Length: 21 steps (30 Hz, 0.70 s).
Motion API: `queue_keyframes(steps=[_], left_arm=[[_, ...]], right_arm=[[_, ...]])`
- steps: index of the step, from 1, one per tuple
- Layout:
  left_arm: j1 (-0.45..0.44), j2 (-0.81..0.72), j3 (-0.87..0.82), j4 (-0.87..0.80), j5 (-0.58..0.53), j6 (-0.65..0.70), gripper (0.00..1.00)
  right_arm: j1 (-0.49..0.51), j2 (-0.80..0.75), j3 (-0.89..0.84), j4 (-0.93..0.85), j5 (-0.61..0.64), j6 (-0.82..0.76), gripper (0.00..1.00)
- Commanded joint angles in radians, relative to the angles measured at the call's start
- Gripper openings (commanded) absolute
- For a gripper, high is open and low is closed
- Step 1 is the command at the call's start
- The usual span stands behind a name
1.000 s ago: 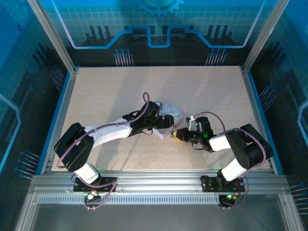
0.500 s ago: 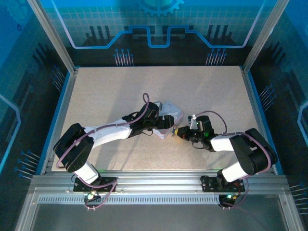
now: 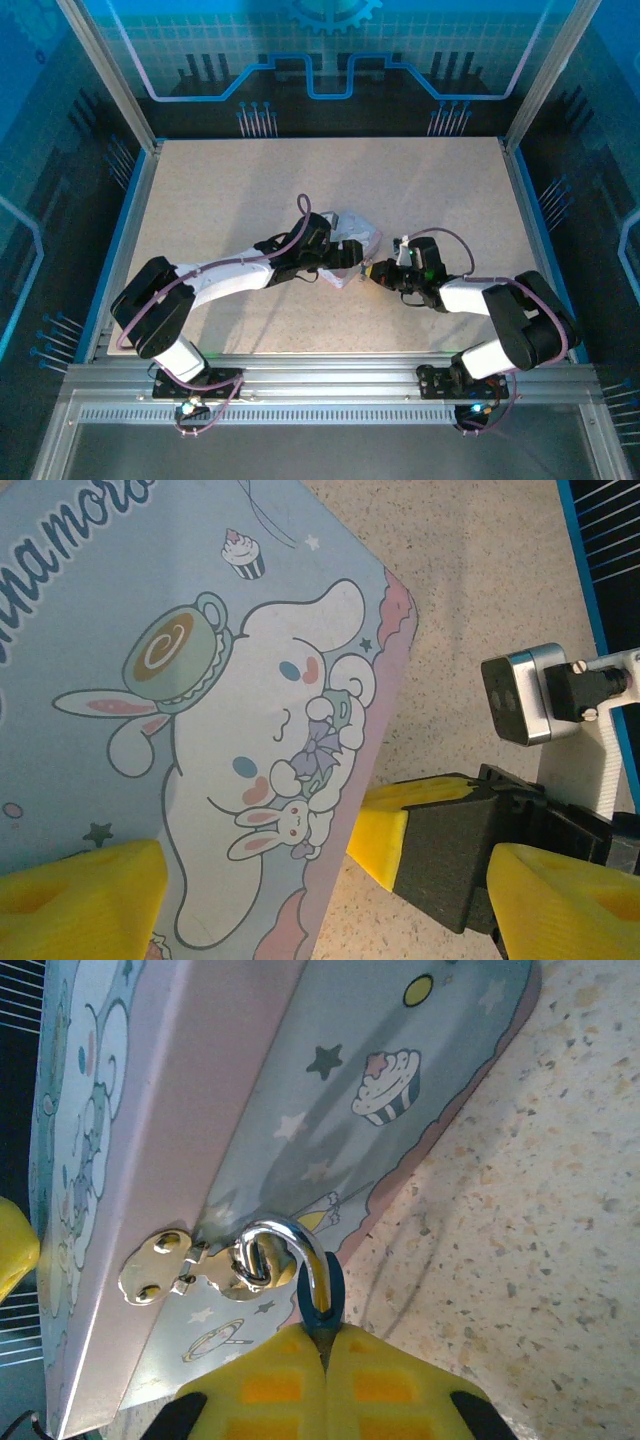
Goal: Unlock the padlock with the key
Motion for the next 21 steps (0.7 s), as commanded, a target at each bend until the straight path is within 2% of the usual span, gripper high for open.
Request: queue_keyframes(steps=[1,11,21], left_arm=[[-0.005,-0.009,-0.033,-0.079,0.015,-0.029,0.85],[-0.006,0.009,-0.024,-0.066,0.029,-0.037,0.85],[-0.004,0.000,-0.032,-0.075,0.015,-0.031,0.86]], right_arm=[[-0.030,-0.017,0.015,-0.023,0.022,0.003,0.03],[-0.020,-0.002,0.057,-0.015,-0.035,0.012,0.03],[-0.017,0.015,0.084,-0.041,-0.002,0.031,0.02]])
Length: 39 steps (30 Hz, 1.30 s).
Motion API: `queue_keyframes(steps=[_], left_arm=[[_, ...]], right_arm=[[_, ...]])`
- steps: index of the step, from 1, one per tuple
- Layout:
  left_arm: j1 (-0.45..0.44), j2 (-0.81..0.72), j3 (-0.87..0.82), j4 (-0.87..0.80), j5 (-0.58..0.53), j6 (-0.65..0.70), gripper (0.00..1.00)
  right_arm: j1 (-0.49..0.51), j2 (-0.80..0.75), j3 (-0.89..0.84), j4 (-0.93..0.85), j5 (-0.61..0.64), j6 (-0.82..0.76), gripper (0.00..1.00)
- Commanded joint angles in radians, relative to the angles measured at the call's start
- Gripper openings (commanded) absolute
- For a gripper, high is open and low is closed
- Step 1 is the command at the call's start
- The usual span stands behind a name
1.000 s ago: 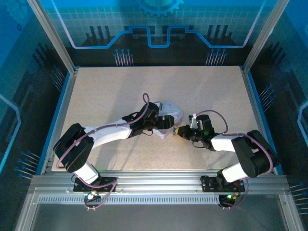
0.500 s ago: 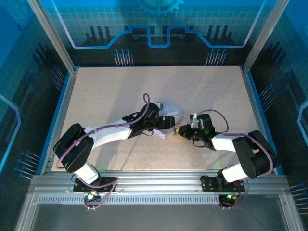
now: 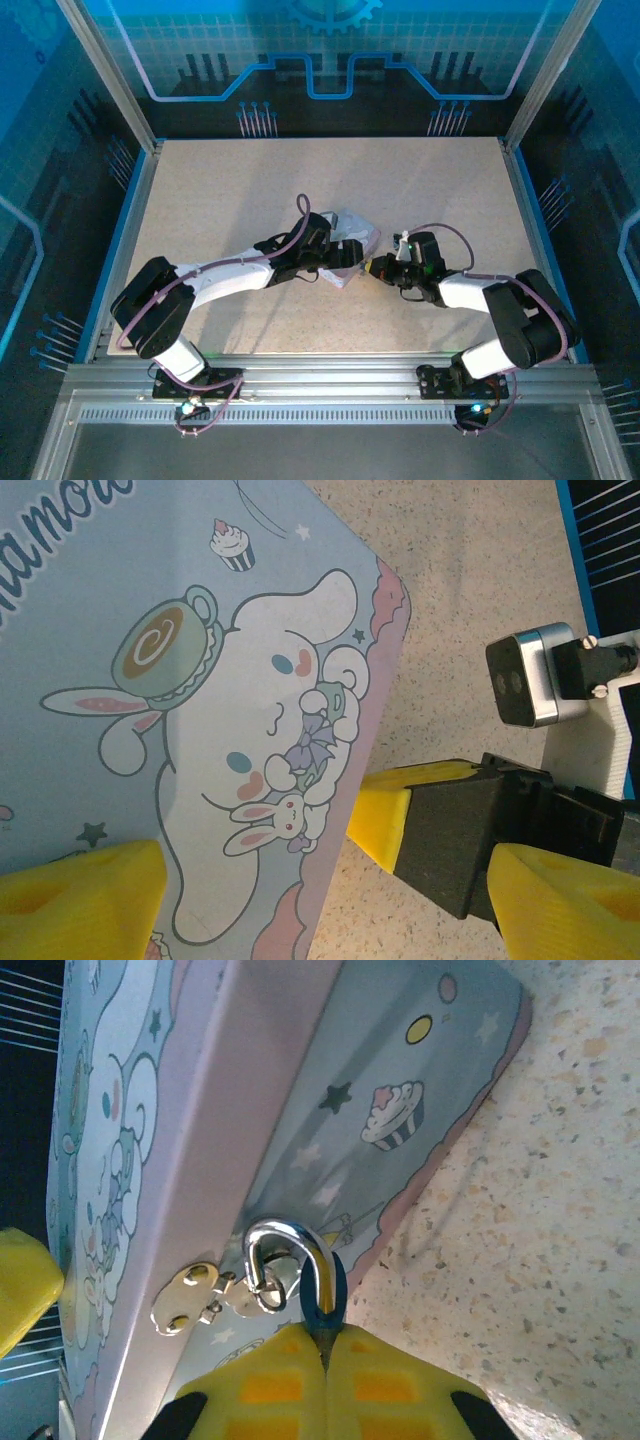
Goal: Unlock the padlock with the key
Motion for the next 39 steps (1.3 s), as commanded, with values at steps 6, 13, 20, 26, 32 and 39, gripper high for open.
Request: queue_keyframes(steps=[6,13,20,26,32,39], left_arm=[[0.032,-0.026,-0.060,-0.077,0.017,-0.008,0.86],[0.099,-0.036,-0.083,-0.070,0.038,0.010,0.86],[0.179,0.004,-0.065,-0.046,0.102,0.038,0.87],[0.235,0.055,-0.027,-0.025,0.158,0.067,0.90],[0.247,0.033,-0.006,-0.003,0.184,0.079,0.99],[0.250,-0.075,-0.037,-0.014,0.155,0.096,0.99]], right_arm=[[-0.024,-0.062,0.022,-0.104,0.051,-0.054,0.02],[-0.030,-0.195,-0.008,-0.230,0.022,-0.174,0.03],[-0.007,-0.297,0.004,-0.406,-0.147,-0.319,0.02],[0.063,-0.316,-0.025,-0.460,-0.221,-0.340,0.03],[0.146,-0.256,-0.055,-0.367,-0.196,-0.276,0.03],[0.184,-0.156,-0.059,-0.283,-0.184,-0.238,0.04]])
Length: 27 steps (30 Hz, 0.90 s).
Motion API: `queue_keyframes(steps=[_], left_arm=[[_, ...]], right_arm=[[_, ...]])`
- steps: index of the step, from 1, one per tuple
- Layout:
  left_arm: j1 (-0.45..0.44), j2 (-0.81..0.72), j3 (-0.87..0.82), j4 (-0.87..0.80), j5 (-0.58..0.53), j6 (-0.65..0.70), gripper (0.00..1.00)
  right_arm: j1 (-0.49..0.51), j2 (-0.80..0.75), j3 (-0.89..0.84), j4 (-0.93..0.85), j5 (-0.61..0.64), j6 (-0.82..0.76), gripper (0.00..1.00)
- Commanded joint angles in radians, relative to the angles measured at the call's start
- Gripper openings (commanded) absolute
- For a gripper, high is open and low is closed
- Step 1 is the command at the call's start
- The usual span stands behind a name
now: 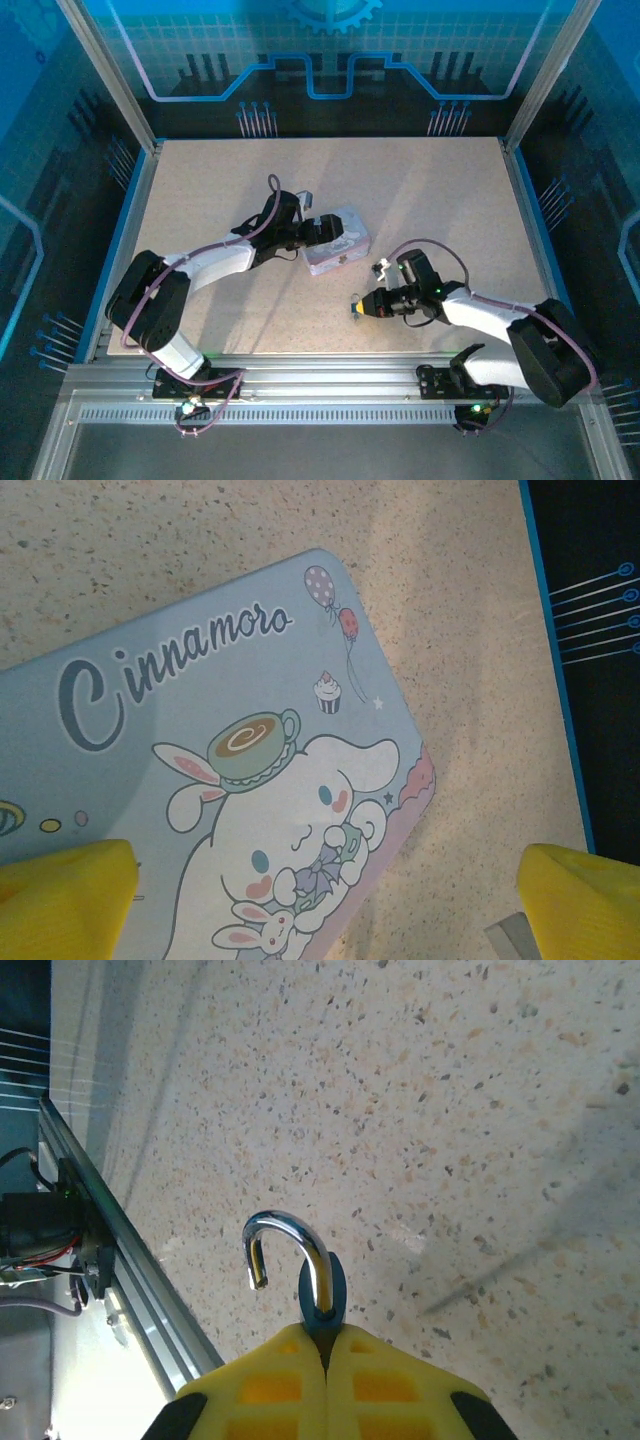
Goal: Unlock the padlock with the key
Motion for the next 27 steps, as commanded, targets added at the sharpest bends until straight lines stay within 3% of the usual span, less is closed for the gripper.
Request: queue_keyframes(steps=[1,15,27], left_arm=[[0.015,-0.082,-0.038,-0.056,-0.024,0.036,0.99],[0.029,-0.347,-0.182,-0.141,-0.099,0.057,0.99],[0.074,-0.487,-0.218,-0.252,-0.185,0.107,0.99]], right_arm=[[0.012,0.037,-0.013,0.066,-0.004,0.031,0.04],[-0.001,0.135,-0.020,0.091,0.030,0.046,0.13],[-0.029,0.051,0.014,-0.022,0.055,0.011,0.27]])
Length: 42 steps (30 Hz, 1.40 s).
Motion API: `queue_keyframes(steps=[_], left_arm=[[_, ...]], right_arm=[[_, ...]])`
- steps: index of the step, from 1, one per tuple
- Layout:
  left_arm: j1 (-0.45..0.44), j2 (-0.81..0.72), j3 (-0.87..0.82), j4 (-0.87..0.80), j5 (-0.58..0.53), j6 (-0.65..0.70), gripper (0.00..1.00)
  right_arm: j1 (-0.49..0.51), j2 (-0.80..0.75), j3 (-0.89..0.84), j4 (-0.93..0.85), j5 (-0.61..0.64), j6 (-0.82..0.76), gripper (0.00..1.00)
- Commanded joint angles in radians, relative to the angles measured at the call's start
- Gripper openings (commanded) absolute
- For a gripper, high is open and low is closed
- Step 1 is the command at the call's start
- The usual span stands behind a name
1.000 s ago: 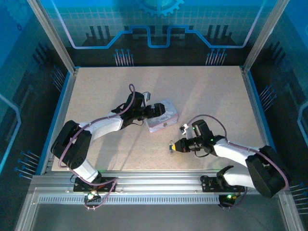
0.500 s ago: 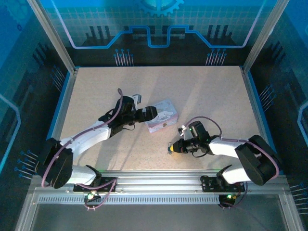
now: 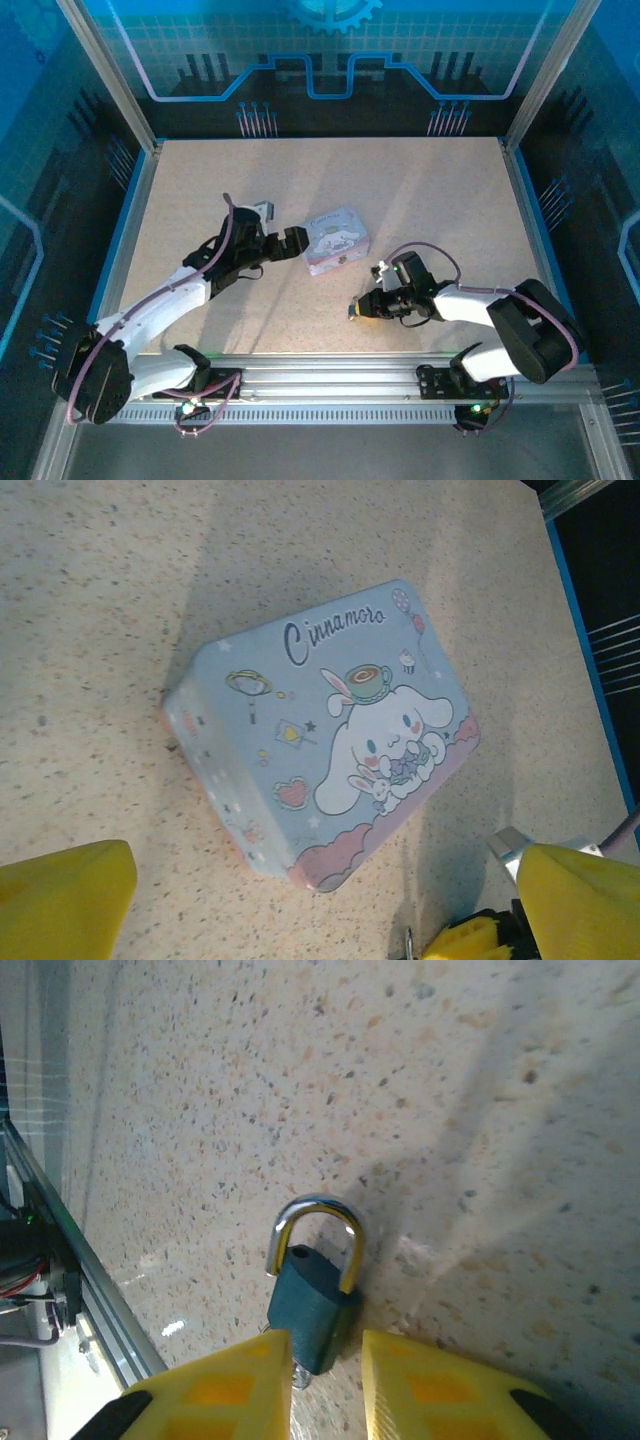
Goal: Unlock the padlock with the key
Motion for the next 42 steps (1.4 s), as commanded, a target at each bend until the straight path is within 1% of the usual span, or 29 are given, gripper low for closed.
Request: queue_keyframes(steps=[1,3,8,11,14,17,20,22,23,26,28,33,35,38,42], left_arm=[[0.016,-0.052,-0.011,-0.057,-0.051,0.039,0.99],[0.021,-0.077,-0.016,-0.067,-0.067,0.040,0.99],[0.030,-0.160,-0.034,-0.089,-0.134,0.045,0.99],[0.034,-0.216,-0.034,-0.122,-0.195,0.063,0.99],[0.034,-0.271,-0.031,-0.157,-0.278,0.087,0.99],[0.035,-0.320,-0.033,-0.174,-0.368,0.122,0.99],[0.036,-0.363,-0.054,-0.175,-0.473,0.161,0.99],[0.037,-0.382,-0.073,-0.175,-0.551,0.185,0.99],[0.038,-0.386,-0.083,-0.169,-0.578,0.205,0.99],[0.038,-0.394,-0.132,-0.116,-0.631,0.293,0.99],[0.042,-0.394,-0.170,-0.069,-0.655,0.344,0.99],[0.060,-0.377,-0.274,0.088,-0.647,0.481,0.99],[0.070,-0.372,-0.320,0.158,-0.646,0.519,0.99],[0.103,-0.357,-0.365,0.220,-0.629,0.532,0.99],[0.167,-0.320,-0.398,0.265,-0.541,0.537,0.99]], right_arm=[[-0.022,-0.055,0.022,-0.087,0.021,-0.030,0.28],[-0.034,-0.096,0.028,-0.130,0.031,-0.042,0.29],[-0.083,-0.247,0.049,-0.254,0.071,-0.075,0.38],[-0.126,-0.344,0.101,-0.366,0.107,-0.124,0.47],[-0.179,-0.418,0.165,-0.455,0.145,-0.185,0.59],[-0.253,-0.466,0.214,-0.492,0.174,-0.227,0.68],[-0.315,-0.506,0.224,-0.485,0.258,-0.245,0.77],[-0.350,-0.534,0.208,-0.455,0.327,-0.260,0.87],[-0.362,-0.543,0.195,-0.433,0.352,-0.269,0.90],[-0.386,-0.565,0.147,-0.352,0.431,-0.321,1.00],[-0.395,-0.567,0.115,-0.301,0.487,-0.368,1.00],[-0.410,-0.569,0.034,-0.122,0.626,-0.514,1.00],[-0.412,-0.566,-0.017,-0.003,0.668,-0.560,1.00],[-0.426,-0.526,-0.080,0.154,0.689,-0.567,1.00],[-0.440,-0.402,-0.098,0.308,0.669,-0.575,1.00]])
